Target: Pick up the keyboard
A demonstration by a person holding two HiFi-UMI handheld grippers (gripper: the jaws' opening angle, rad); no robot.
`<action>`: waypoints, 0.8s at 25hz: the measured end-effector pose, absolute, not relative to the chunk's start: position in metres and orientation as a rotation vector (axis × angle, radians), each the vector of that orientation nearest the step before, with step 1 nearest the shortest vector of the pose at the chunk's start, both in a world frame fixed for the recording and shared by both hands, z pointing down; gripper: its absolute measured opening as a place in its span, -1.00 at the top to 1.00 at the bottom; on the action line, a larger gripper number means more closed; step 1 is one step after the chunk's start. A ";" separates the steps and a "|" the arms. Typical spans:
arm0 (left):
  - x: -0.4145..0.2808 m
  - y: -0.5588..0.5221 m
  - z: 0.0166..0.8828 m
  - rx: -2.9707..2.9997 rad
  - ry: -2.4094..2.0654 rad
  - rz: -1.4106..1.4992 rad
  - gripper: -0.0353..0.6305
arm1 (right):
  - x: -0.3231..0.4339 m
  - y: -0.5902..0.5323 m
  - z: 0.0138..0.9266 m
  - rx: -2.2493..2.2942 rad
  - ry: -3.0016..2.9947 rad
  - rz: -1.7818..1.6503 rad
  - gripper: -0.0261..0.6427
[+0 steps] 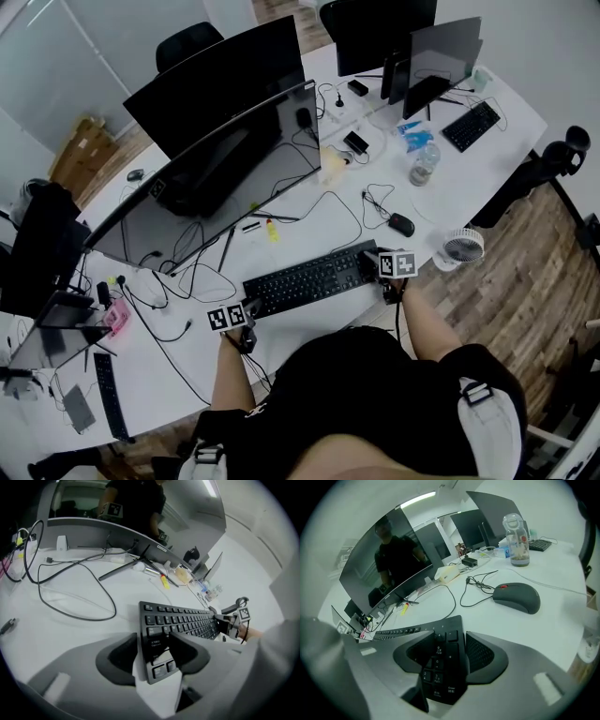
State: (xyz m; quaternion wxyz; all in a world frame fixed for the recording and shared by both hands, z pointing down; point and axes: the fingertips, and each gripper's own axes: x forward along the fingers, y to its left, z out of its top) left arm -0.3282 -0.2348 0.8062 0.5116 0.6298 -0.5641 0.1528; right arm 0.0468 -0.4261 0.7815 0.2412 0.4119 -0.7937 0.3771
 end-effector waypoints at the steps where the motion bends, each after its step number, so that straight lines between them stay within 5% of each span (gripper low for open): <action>1: -0.328 -0.236 0.807 1.499 -1.350 0.355 0.20 | 0.047 -0.427 0.781 1.119 -2.168 1.047 0.36; 8: -0.332 -0.243 0.777 1.551 -1.398 0.274 0.23 | 0.042 -0.434 0.747 1.101 -2.239 0.971 0.40; 20: -0.361 -0.287 0.584 1.940 -1.708 0.105 0.26 | 0.016 -0.476 0.560 1.153 -2.664 0.683 0.41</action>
